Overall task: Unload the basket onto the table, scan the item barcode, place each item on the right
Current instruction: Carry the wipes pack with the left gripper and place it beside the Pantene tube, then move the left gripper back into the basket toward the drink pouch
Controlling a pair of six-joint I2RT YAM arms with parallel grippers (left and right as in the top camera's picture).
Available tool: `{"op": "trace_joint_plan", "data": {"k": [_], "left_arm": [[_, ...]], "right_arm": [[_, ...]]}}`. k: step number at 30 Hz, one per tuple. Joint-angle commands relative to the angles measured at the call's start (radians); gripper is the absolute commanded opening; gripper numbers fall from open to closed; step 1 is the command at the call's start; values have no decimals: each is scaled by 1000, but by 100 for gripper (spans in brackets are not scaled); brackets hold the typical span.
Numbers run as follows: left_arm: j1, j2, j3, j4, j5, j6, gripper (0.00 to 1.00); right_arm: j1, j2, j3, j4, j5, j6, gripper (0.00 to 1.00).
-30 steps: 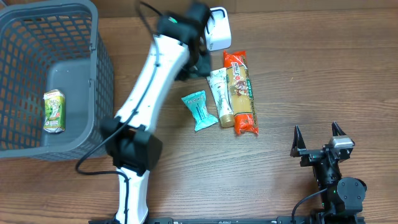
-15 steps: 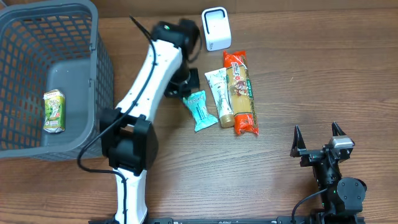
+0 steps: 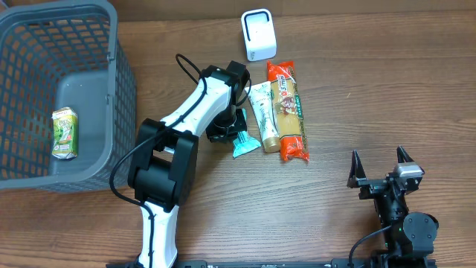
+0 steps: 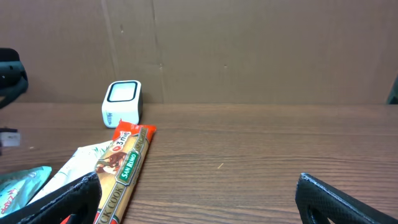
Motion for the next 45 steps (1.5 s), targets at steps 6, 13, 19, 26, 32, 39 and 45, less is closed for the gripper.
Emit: {"op": "trace_joint_plan", "data": {"k": [6,13,19,26,32,39,45], "left_arm": [[-7,3,-22,179,51,-8,4],[5,0,22,191,85,11,4],[66,-4,295,-108,-35,36,4],[158,-4,856,-426,-37,179,5],[303,-5,1260,-506,-91,407,55],[520,-21,1302,-506,-298,371,72],[689,-21,1263,-506,-211,416,78]], "right_arm": [[4,-8,-10,4,-5,-13,100],[4,-8,-10,4,-5,-13,100],[4,-8,-10,4,-5,-13,100],[4,-8,-10,4,-5,-13,100],[4,-8,-10,4,-5,-13,100],[4,-8,-10,4,-5,-13,100],[4,-8,-10,4,-5,-13,100]]}}
